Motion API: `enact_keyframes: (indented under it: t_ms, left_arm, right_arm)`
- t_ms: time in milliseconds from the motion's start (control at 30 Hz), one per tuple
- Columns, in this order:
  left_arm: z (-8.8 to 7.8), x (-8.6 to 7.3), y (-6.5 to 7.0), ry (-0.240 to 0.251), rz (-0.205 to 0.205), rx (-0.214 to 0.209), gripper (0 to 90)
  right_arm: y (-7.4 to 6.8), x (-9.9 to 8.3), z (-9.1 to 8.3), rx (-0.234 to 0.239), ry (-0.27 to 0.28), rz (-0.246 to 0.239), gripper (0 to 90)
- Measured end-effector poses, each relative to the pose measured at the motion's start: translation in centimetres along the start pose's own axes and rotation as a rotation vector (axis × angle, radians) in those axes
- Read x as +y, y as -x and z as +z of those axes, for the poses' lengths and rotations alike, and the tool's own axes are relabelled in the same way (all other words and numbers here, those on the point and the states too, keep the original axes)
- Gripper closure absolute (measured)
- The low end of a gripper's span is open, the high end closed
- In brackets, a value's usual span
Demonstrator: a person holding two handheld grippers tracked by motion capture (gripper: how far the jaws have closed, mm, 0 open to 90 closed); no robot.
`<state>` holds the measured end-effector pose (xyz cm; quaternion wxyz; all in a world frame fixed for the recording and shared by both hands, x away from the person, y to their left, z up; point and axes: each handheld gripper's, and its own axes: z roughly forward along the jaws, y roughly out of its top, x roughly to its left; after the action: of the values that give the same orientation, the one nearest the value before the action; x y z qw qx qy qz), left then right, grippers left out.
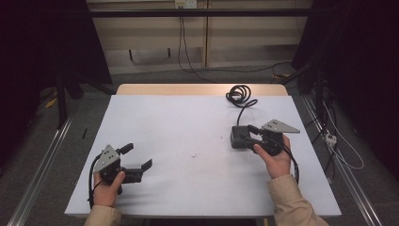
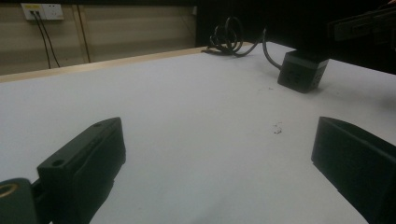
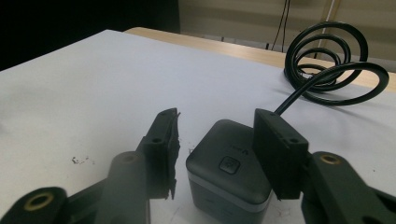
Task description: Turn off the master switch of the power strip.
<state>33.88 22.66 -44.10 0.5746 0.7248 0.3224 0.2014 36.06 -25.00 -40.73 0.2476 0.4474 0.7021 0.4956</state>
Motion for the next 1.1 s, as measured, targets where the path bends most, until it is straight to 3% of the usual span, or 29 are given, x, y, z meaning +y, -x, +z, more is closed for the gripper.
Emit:
enact_keyframes:
  t_ms: [167, 600, 1100]
  left_arm:
    - [0.06, -0.01, 0.05, -0.006, 0.004, -0.004, 2.7]
    - [0.17, 0.01, 0.05, -0.007, 0.011, -0.004, 2.7]
    - [0.11, -0.02, 0.08, -0.013, 0.008, -0.003, 2.6]
  right_arm:
    - [0.37, 0.2, -0.05, 0.014, -0.007, 0.005, 60.9]
    - [0.44, 0.69, 0.08, 0.022, -0.025, -0.011, 74.0]
    - [0.69, 0.54, 0.4, 0.045, -0.037, 0.012, 78.4]
